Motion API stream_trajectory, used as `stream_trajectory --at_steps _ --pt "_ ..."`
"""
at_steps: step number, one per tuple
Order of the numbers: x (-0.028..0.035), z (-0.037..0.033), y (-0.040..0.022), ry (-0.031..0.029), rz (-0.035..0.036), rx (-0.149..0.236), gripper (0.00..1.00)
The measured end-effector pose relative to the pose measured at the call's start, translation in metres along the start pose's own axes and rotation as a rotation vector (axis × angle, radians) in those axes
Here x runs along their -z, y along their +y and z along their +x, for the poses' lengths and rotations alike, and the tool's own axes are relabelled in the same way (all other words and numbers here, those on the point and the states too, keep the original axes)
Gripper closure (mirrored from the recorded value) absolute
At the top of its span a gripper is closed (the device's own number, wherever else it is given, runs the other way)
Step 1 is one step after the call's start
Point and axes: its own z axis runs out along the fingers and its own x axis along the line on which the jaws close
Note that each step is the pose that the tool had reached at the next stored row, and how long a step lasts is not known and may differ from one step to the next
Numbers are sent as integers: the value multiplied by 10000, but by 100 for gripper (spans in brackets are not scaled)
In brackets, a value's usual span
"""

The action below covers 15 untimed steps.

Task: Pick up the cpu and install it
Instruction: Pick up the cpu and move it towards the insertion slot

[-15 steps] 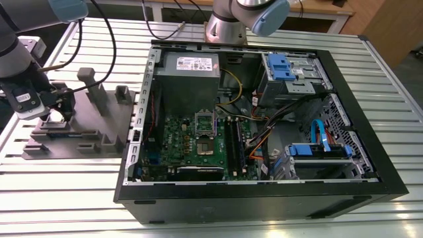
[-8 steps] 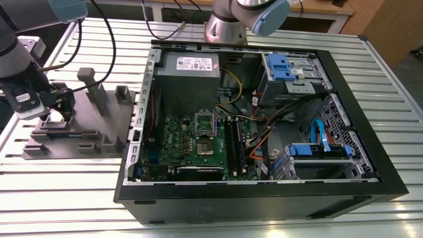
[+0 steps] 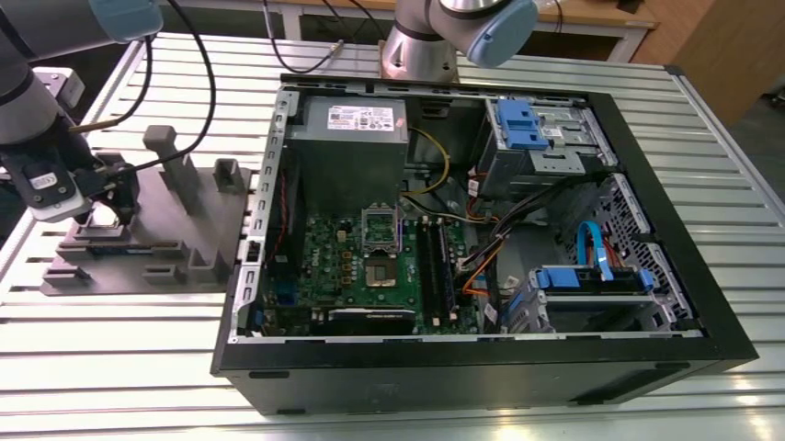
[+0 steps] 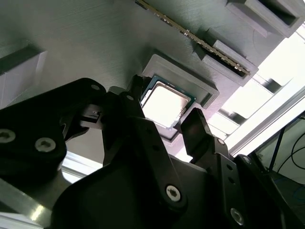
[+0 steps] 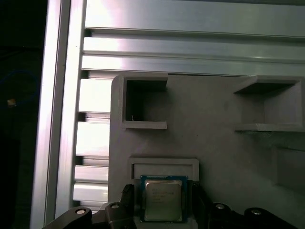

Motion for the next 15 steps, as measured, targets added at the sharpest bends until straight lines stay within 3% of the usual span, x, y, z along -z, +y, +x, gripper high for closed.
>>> stream_trajectory --at_steps 6,8,9,15 --pt "-4 1 0 -1 1 2 40" --pt "-5 0 0 -1 0 2 42" --pt "-5 1 0 -1 1 2 49" --pt "2 1 0 -2 0 2 51"
